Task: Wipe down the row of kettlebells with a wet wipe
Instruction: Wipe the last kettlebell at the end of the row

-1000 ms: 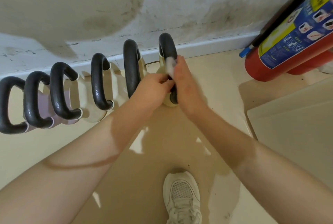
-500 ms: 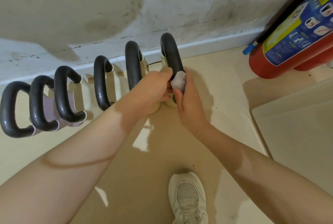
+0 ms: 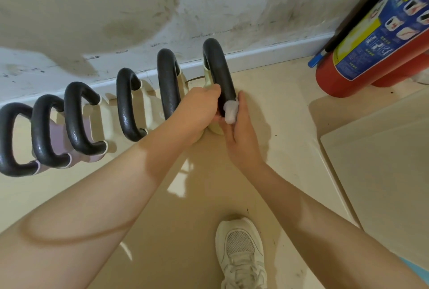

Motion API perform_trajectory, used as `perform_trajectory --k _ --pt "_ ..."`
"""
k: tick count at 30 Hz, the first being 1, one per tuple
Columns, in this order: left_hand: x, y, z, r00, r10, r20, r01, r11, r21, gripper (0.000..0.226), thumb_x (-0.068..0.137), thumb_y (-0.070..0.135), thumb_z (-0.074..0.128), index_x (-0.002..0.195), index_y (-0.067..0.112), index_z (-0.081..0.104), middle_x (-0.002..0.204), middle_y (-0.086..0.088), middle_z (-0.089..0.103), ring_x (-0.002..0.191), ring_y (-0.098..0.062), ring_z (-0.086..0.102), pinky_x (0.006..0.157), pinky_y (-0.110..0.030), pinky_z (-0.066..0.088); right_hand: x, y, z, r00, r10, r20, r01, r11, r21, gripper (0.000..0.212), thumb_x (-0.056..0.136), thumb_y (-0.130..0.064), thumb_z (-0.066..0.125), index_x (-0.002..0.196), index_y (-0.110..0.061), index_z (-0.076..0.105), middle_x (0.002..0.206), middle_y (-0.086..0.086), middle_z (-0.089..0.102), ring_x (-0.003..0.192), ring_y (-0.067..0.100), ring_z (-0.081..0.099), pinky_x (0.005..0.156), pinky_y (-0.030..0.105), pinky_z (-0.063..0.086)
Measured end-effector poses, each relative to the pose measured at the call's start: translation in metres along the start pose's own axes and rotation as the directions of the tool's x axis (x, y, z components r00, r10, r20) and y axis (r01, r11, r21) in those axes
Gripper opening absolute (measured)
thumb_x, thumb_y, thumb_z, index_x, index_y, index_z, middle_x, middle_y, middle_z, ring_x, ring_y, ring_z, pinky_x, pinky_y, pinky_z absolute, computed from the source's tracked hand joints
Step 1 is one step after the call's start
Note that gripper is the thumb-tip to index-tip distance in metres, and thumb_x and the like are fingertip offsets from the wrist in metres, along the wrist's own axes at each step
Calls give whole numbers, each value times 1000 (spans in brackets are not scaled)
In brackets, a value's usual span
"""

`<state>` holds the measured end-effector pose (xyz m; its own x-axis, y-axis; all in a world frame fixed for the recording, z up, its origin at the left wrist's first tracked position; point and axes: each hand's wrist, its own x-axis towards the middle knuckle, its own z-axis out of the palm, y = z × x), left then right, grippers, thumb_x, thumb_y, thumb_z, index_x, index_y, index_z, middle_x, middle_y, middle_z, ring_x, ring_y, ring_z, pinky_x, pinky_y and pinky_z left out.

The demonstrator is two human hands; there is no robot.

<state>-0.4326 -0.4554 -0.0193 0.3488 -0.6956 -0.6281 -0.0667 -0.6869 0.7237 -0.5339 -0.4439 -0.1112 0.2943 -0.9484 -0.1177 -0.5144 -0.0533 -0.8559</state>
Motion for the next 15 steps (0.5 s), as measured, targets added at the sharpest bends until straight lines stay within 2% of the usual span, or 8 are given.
perform_trajectory --k 1,2,4,6,8,9,12,15 --pt "-2 0 0 1000 2 2 -2 1000 -1 37 95 36 40 99 9 65 98 -14 71 93 -27 68 92 -44 52 1 -6 -2 999 -50 9 50 998 26 35 101 -16 35 128 -37 43 123 -19 57 110 -7 54 103 19 39" --pt "-4 1 1 1000 2 6 -2 1000 -10 38 95 37 38 98 11 66 99 -13 71 93 -26 68 93 -44 51 2 -13 -5 989 -147 15 147 989 28 42 100 -16 34 139 -30 32 134 -19 49 122 0 48 110 29 34" --pt "-6 2 2 1000 18 -4 -19 999 -45 38 97 42 34 89 19 63 97 -11 71 89 -19 67 92 -37 51 15 -21 -6 929 -360 81 364 930 -45 52 96 -21 29 146 -8 22 152 5 28 141 25 26 117 41 21" --pt "-9 5 3 1000 21 -2 -21 990 -138 40 98 45 28 98 23 60 103 -9 68 94 -16 64 84 -29 49 37 -32 -12 875 -438 207 475 860 -187 56 93 -26 23 141 2 31 151 17 28 143 34 18 117 41 15" --pt "-9 7 0 999 -22 29 29 961 -275 52 97 50 23 125 17 52 125 -8 61 113 -22 59 83 -29 48 53 -40 -19 825 -476 303 559 762 -326 58 91 -31 21 139 -1 38 150 16 32 143 33 18 116 40 12" --pt "-9 6 -2 997 -63 40 73 942 -329 60 95 55 22 131 15 49 128 -9 59 115 -23 58 85 -30 48 62 -40 -22 803 -480 353 592 714 -375 59 91 -33 21 138 -4 42 151 13 32 143 32 18 116 39 11" --pt "-5 -1 -8 984 -169 52 176 894 -412 75 89 65 24 131 9 48 126 -17 60 111 -26 61 90 -34 49 73 -36 -30 734 -482 478 678 553 -484 52 90 -34 29 127 -10 55 146 11 41 141 33 25 114 42 14" --pt "-10 -4 -15 973 -179 148 231 819 -525 76 90 64 23 136 5 40 126 -16 58 107 -25 61 84 -32 49 64 -24 -33 615 -553 562 777 300 -553 37 89 -27 40 111 -13 67 129 10 60 131 33 43 112 44 22"
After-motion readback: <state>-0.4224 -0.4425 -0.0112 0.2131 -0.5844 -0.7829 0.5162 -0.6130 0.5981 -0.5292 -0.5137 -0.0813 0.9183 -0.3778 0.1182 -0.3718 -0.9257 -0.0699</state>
